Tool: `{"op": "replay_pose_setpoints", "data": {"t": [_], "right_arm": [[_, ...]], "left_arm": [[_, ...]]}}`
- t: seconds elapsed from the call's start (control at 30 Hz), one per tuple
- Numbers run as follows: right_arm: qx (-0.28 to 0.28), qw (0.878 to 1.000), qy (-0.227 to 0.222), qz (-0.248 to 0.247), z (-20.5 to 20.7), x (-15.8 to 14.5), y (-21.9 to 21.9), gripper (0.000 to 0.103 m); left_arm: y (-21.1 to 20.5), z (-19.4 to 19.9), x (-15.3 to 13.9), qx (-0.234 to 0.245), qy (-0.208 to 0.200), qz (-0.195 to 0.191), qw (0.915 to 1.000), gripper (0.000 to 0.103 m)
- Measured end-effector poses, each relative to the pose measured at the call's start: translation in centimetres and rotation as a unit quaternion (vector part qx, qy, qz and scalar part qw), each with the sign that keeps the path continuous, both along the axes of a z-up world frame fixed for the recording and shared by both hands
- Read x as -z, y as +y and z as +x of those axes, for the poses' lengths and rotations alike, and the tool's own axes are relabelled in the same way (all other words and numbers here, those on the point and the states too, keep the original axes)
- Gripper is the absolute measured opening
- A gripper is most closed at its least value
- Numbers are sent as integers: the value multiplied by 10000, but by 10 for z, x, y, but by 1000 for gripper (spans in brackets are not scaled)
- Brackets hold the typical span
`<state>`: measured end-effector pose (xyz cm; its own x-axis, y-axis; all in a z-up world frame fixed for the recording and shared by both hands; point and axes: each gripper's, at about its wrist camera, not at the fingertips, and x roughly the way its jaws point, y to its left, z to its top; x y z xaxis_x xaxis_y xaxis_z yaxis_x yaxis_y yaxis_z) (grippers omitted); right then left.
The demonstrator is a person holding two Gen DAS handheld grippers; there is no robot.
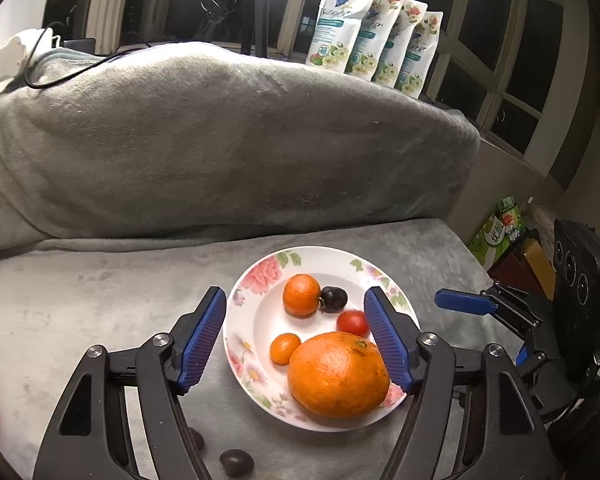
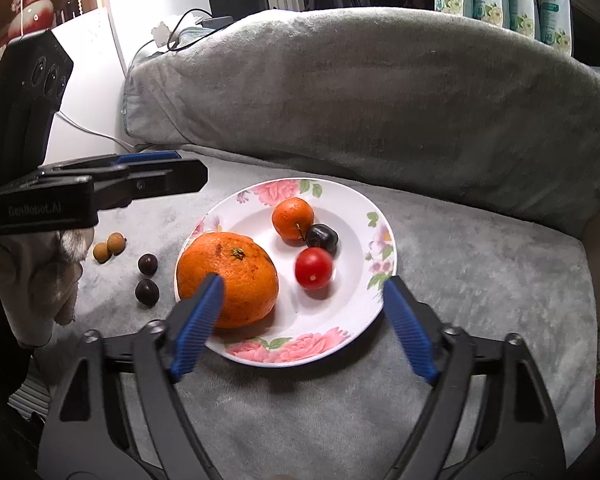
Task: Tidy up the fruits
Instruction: 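Open both tools to release the tomato and tangerine on the plate, then withdraw both tools from the plate toward the loose fruit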
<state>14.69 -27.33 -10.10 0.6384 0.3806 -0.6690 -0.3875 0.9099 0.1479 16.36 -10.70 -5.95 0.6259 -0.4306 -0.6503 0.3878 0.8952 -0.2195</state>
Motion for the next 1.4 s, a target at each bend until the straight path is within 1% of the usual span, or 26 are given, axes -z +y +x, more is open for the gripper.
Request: {"op": "replay_pose_setpoints", "data": {"t": [0.03,0.13,0.27,0.47,0.57,0.67,0.8,0.9,1.17,1.3,1.4], "right_arm": [[-5,10000,-15,-17,-1,0,0,91],[-38,9999,-48,-135,-3,-1,3,93],[-16,9994,-124,-322,-5,-2,8,93],[45,9991,-236,-351,-8,-9,8,94],[61,9988,-337,-354,-11,-15,9,94],[37,9979,-541,-366,-16,-23,14,94],[-55,9967,-717,-388,-20,-30,24,94],[-175,9962,-763,-380,-21,-34,34,94],[-632,9939,-765,-482,-22,-38,69,94],[-888,9922,-700,-528,-22,-38,88,94],[-1082,9907,-585,-583,-19,-36,104,94]], "left_arm": [[0,0,-1,-8,-6,7,10000,75],[1,-3,-3,-27,-45,29,10000,75],[1,-7,-6,-49,-135,121,9998,75],[12,-14,-14,-162,-255,174,9994,75],[26,-22,-22,-292,-420,247,9984,75],[44,-28,-28,-471,-496,246,9974,75],[70,-37,-31,-739,-530,296,9954,75],[90,-45,-31,-909,-572,306,9937,75],[141,-69,-22,-1378,-546,287,9885,75],[156,-80,-10,-1472,-436,314,9877,75],[163,-85,2,-1461,-272,275,9885,75]]}}
